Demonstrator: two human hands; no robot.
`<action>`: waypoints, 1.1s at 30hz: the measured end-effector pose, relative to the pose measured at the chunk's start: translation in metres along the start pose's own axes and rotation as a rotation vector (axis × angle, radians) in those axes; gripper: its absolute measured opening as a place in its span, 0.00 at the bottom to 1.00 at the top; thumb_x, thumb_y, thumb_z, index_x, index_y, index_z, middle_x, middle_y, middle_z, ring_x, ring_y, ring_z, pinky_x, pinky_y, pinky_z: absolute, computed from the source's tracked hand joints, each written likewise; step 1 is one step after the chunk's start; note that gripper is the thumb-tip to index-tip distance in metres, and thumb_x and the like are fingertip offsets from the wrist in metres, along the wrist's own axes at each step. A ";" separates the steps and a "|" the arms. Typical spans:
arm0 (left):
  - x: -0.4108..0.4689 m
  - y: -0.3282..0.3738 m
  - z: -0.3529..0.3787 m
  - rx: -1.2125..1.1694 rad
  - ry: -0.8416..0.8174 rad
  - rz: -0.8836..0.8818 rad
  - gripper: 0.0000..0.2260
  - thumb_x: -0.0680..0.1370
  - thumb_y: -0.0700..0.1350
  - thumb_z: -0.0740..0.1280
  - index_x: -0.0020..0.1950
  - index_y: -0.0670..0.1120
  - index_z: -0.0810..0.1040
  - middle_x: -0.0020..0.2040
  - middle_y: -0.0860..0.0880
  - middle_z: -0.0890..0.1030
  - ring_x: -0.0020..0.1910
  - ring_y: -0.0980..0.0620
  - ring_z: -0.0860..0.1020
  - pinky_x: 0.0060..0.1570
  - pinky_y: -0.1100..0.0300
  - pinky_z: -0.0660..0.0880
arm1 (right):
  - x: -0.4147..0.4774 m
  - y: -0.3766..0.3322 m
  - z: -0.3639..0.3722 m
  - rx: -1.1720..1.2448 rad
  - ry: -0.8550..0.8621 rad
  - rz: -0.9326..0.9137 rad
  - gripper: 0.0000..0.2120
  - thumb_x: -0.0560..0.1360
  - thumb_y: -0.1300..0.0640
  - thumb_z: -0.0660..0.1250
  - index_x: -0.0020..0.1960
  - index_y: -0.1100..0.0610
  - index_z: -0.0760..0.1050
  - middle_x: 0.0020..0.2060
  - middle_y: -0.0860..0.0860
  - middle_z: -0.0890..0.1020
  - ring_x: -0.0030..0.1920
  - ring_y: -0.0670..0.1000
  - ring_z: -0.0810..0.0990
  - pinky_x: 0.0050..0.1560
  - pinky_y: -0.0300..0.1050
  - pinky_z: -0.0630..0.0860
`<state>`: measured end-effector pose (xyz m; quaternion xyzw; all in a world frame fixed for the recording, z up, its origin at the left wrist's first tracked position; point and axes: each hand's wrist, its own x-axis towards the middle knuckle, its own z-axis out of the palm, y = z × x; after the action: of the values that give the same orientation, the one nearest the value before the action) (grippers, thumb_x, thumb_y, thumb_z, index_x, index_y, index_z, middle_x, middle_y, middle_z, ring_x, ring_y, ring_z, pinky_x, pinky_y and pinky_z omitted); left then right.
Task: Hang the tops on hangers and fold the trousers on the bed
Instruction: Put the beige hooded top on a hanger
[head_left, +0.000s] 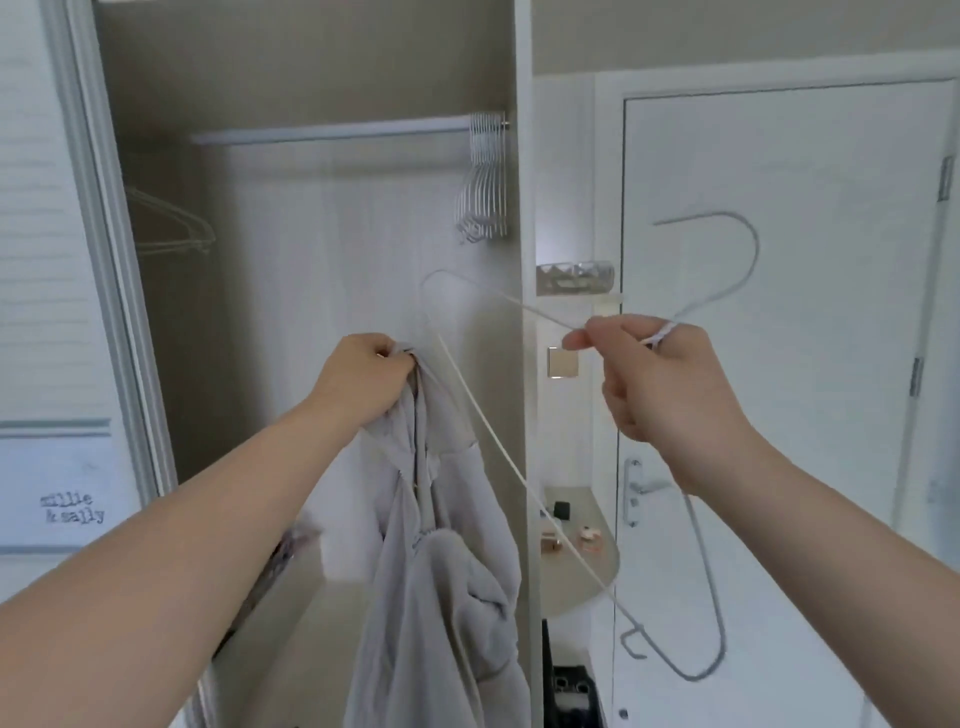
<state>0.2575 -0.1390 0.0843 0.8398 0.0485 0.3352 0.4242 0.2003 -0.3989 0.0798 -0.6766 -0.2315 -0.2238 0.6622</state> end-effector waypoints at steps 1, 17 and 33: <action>-0.013 -0.007 0.006 0.009 -0.010 -0.007 0.12 0.78 0.45 0.66 0.45 0.35 0.79 0.36 0.45 0.77 0.33 0.49 0.73 0.33 0.60 0.67 | -0.023 0.007 -0.008 -0.016 -0.008 0.005 0.13 0.81 0.55 0.64 0.42 0.55 0.84 0.24 0.54 0.61 0.22 0.50 0.58 0.24 0.36 0.56; -0.198 -0.081 0.049 0.027 -0.347 -0.129 0.11 0.76 0.41 0.69 0.34 0.43 0.75 0.26 0.55 0.72 0.25 0.60 0.68 0.31 0.67 0.66 | -0.234 0.100 -0.044 -0.278 -0.336 0.482 0.16 0.80 0.57 0.63 0.37 0.50 0.82 0.23 0.50 0.62 0.27 0.51 0.58 0.27 0.39 0.57; -0.221 -0.093 0.052 0.215 -0.502 -0.058 0.05 0.79 0.45 0.69 0.45 0.48 0.84 0.39 0.49 0.82 0.38 0.51 0.78 0.37 0.62 0.70 | -0.248 0.096 -0.059 -0.321 -0.400 0.499 0.15 0.80 0.55 0.62 0.37 0.51 0.80 0.23 0.51 0.62 0.26 0.51 0.59 0.29 0.44 0.59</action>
<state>0.1372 -0.1963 -0.1220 0.9351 0.0009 0.0970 0.3408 0.0627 -0.4637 -0.1458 -0.8380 -0.1459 0.0483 0.5236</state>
